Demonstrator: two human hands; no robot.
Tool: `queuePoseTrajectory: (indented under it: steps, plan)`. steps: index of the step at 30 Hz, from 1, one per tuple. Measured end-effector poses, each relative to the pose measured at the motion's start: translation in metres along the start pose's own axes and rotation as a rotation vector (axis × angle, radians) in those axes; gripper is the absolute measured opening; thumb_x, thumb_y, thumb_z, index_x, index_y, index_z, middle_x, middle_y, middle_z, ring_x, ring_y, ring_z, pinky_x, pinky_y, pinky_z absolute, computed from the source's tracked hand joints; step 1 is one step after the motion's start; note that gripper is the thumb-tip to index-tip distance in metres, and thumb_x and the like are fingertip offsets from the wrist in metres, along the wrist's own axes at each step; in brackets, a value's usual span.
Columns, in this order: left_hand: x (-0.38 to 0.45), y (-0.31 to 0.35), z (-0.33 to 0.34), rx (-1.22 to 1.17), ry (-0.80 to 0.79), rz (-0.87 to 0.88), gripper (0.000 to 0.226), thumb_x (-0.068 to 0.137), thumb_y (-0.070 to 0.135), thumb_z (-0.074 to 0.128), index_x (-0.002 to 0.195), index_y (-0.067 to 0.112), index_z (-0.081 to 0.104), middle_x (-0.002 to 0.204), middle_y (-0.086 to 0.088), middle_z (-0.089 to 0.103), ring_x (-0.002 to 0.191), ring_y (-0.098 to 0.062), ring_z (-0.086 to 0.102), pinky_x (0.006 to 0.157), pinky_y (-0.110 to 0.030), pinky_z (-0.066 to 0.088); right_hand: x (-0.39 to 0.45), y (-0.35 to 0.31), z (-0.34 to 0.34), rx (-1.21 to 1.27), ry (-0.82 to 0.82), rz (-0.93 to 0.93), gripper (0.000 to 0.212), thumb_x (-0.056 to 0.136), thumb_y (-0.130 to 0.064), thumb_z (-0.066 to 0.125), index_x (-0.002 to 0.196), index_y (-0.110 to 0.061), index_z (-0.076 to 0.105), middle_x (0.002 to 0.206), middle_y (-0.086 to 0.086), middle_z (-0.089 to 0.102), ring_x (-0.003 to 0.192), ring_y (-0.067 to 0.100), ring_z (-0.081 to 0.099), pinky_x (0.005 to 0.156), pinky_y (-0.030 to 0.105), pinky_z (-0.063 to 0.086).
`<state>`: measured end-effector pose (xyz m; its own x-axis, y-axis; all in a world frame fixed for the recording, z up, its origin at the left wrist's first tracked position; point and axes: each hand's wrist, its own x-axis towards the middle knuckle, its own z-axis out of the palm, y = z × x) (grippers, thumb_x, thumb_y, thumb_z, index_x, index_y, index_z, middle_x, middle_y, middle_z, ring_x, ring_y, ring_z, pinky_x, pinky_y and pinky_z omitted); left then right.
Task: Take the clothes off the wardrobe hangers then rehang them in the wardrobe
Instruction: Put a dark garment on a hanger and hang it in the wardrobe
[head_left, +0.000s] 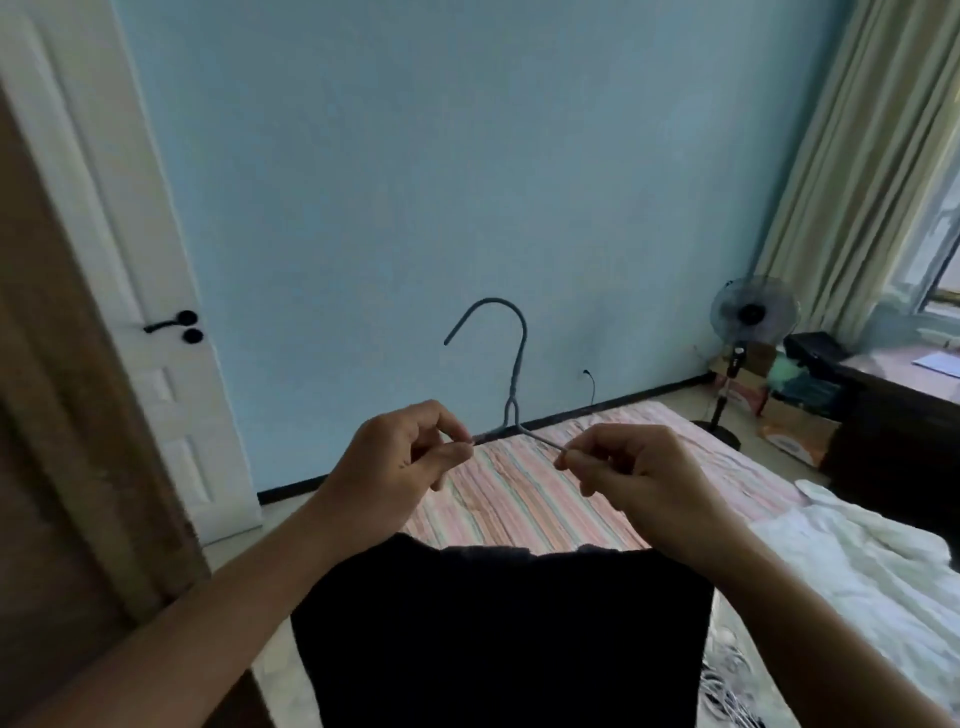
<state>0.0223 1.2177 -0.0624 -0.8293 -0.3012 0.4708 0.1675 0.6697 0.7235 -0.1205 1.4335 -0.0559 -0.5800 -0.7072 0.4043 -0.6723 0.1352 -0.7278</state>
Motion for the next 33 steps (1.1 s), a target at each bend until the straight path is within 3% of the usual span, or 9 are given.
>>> queuePoseTrajectory:
  steps: [2, 4, 7, 13, 15, 17, 21, 26, 33]
  plan:
    - [-0.008, 0.003, -0.018, 0.013, 0.060, -0.030, 0.007, 0.090, 0.027, 0.069, 0.085, 0.030, 0.067, 0.061, -0.003, 0.064, 0.058, -0.016, 0.060, 0.067, -0.034, 0.054, 0.015, -0.013, 0.006, 0.034, -0.074, -0.049, 0.009, 0.091, -0.031, 0.068, 0.084, -0.033, 0.074, 0.063, -0.004, 0.067, 0.053, 0.008, 0.054, 0.054, 0.019, 0.040]
    - [-0.017, 0.008, -0.033, 0.023, 0.128, -0.040, 0.008, 0.091, 0.026, 0.069, 0.085, 0.031, 0.067, 0.061, -0.001, 0.064, 0.056, -0.010, 0.059, 0.062, -0.024, 0.053, 0.029, -0.025, 0.014, 0.079, -0.144, -0.105, 0.009, 0.091, -0.032, 0.068, 0.084, -0.031, 0.074, 0.061, 0.000, 0.066, 0.052, 0.016, 0.056, 0.052, 0.021, 0.044]
    - [-0.036, 0.013, -0.053, 0.066, 0.249, -0.071, 0.010, 0.090, 0.023, 0.069, 0.085, 0.032, 0.068, 0.061, -0.002, 0.064, 0.055, -0.007, 0.058, 0.058, -0.013, 0.047, 0.047, -0.045, 0.030, 0.155, -0.272, -0.181, 0.011, 0.093, -0.025, 0.066, 0.085, -0.026, 0.074, 0.065, 0.001, 0.068, 0.051, 0.011, 0.056, 0.053, 0.022, 0.046]
    - [-0.089, 0.023, -0.096, 0.158, 0.394, -0.166, 0.010, 0.090, 0.022, 0.069, 0.086, 0.031, 0.068, 0.062, -0.004, 0.064, 0.056, -0.010, 0.059, 0.057, -0.018, 0.046, 0.069, -0.084, 0.078, 0.285, -0.512, -0.326, 0.020, 0.097, -0.014, 0.061, 0.086, -0.023, 0.075, 0.071, -0.001, 0.068, 0.054, 0.012, 0.057, 0.055, 0.022, 0.048]
    - [-0.109, 0.029, -0.111, 0.205, 0.431, -0.200, 0.010, 0.090, 0.024, 0.069, 0.085, 0.033, 0.067, 0.061, 0.000, 0.064, 0.054, -0.006, 0.058, 0.055, -0.015, 0.043, 0.072, -0.098, 0.096, 0.309, -0.573, -0.358, 0.022, 0.097, -0.016, 0.061, 0.083, -0.026, 0.074, 0.074, 0.003, 0.070, 0.057, 0.023, 0.059, 0.056, 0.026, 0.049]
    - [-0.128, 0.037, -0.123, 0.239, 0.463, -0.236, 0.009, 0.090, 0.026, 0.069, 0.084, 0.033, 0.067, 0.061, 0.003, 0.064, 0.052, -0.004, 0.055, 0.052, -0.011, 0.041, 0.074, -0.113, 0.113, 0.357, -0.639, -0.370, 0.020, 0.097, -0.016, 0.061, 0.083, -0.022, 0.075, 0.074, 0.005, 0.069, 0.057, 0.023, 0.058, 0.055, 0.025, 0.048]
    - [-0.166, 0.052, -0.146, 0.325, 0.524, -0.299, 0.010, 0.091, 0.024, 0.068, 0.084, 0.032, 0.066, 0.064, 0.000, 0.065, 0.050, -0.004, 0.055, 0.052, -0.016, 0.042, 0.072, -0.145, 0.144, 0.447, -0.785, -0.373, 0.021, 0.098, -0.014, 0.060, 0.082, -0.013, 0.073, 0.075, 0.004, 0.069, 0.052, 0.011, 0.055, 0.050, 0.018, 0.040]
    - [-0.213, 0.066, -0.176, 0.356, 0.640, -0.378, 0.013, 0.090, 0.014, 0.069, 0.080, 0.022, 0.067, 0.066, -0.004, 0.066, 0.050, -0.011, 0.055, 0.051, -0.023, 0.046, 0.057, -0.187, 0.188, 0.511, -0.909, -0.407, 0.027, 0.098, -0.008, 0.059, 0.073, -0.011, 0.069, 0.061, 0.000, 0.061, 0.049, 0.013, 0.050, 0.048, 0.018, 0.038]
    - [-0.306, 0.076, -0.226, 0.427, 0.674, -0.467, 0.014, 0.091, 0.015, 0.067, 0.083, 0.026, 0.068, 0.076, -0.001, 0.068, 0.065, -0.016, 0.066, 0.061, -0.026, 0.054, 0.018, -0.255, 0.259, 0.487, -1.088, -0.482, 0.015, 0.098, -0.008, 0.059, 0.087, -0.003, 0.068, 0.064, 0.000, 0.062, 0.049, 0.015, 0.057, 0.046, 0.020, 0.043]
